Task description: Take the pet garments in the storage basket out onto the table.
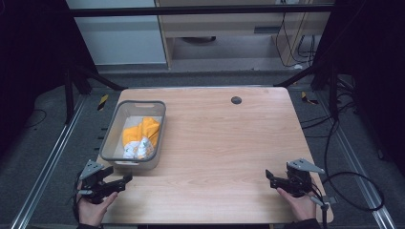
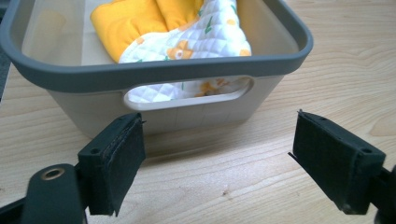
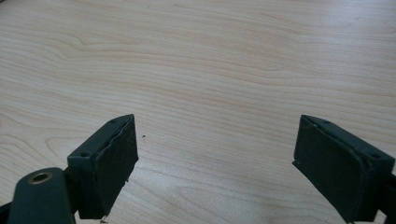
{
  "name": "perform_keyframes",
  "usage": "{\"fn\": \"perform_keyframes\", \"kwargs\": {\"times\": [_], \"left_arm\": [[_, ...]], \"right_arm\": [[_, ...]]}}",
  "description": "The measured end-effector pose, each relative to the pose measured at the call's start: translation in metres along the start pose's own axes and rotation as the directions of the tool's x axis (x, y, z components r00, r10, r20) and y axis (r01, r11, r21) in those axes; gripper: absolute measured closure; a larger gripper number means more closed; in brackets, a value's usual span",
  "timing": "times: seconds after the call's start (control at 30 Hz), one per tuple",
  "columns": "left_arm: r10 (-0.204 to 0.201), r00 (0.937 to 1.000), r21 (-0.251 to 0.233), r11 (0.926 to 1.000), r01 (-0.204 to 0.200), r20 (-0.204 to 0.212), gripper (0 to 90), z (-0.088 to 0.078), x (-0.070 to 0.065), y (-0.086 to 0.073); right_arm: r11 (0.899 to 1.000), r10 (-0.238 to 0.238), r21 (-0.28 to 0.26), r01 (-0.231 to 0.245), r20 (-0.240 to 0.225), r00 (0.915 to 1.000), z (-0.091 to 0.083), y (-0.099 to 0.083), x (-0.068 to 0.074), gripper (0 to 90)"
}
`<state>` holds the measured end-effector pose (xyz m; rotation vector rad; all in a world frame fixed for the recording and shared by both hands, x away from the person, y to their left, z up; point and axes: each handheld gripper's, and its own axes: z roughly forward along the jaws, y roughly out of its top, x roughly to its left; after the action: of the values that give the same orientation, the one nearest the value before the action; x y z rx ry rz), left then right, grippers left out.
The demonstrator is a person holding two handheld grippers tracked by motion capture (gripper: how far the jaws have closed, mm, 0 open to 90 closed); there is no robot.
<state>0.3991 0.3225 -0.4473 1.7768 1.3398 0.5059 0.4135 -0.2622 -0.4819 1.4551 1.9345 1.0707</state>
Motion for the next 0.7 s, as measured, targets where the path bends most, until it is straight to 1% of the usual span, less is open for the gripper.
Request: {"fn": "perform_keyframes", "kwargs": {"times": [0.07, 0.13, 0.17, 0.3, 0.43, 0.63, 0.7], "left_arm": [[-0.001, 1.0, -0.006, 1.0, 0.001, 0.002, 16.3, -0.002, -0.001, 0.001], [0.002, 1.0, -0.011, 0.9999, -0.002, 0.004, 16.7, -0.003, -0.002, 0.002], [0.005, 1.0, -0.015, 0.9999, -0.005, 0.003, 16.8, -0.004, -0.002, 0.003], [0.015, 0.9999, -0.03, 0.9994, -0.015, 0.007, 16.9, -0.008, -0.005, 0.007], [0.015, 0.9998, -0.047, 0.9988, -0.015, 0.013, 17.0, -0.013, -0.007, 0.011], [0.017, 0.9998, -0.06, 0.9981, -0.016, 0.014, 17.3, -0.017, -0.008, 0.015], [0.019, 0.9997, -0.06, 0.998, -0.018, 0.015, 17.5, -0.017, -0.009, 0.017]], "right_arm": [[1.0, 0.003, 0.004, -0.003, 0.0, 1.0, 0.0, 0.0, 0.0, 13.6], [1.0, -0.004, 0.002, 0.004, -0.003, 1.0, 0.001, 0.0, 0.0, 13.6], [1.0, 0.001, 0.005, -0.001, -0.008, 1.0, 0.0, 0.0, 0.001, 13.6], [1.0, -0.007, 0.004, 0.007, -0.006, 1.0, 0.001, 0.0, 0.001, 13.6], [1.0, -0.002, 0.008, 0.002, -0.011, 0.9999, 0.0, 0.0, 0.001, 13.6], [1.0, -0.012, 0.007, 0.012, -0.007, 0.9999, 0.001, -0.001, 0.001, 13.5], [1.0, -0.004, 0.004, 0.004, -0.01, 0.9999, 0.0, 0.0, 0.002, 13.5]]}}
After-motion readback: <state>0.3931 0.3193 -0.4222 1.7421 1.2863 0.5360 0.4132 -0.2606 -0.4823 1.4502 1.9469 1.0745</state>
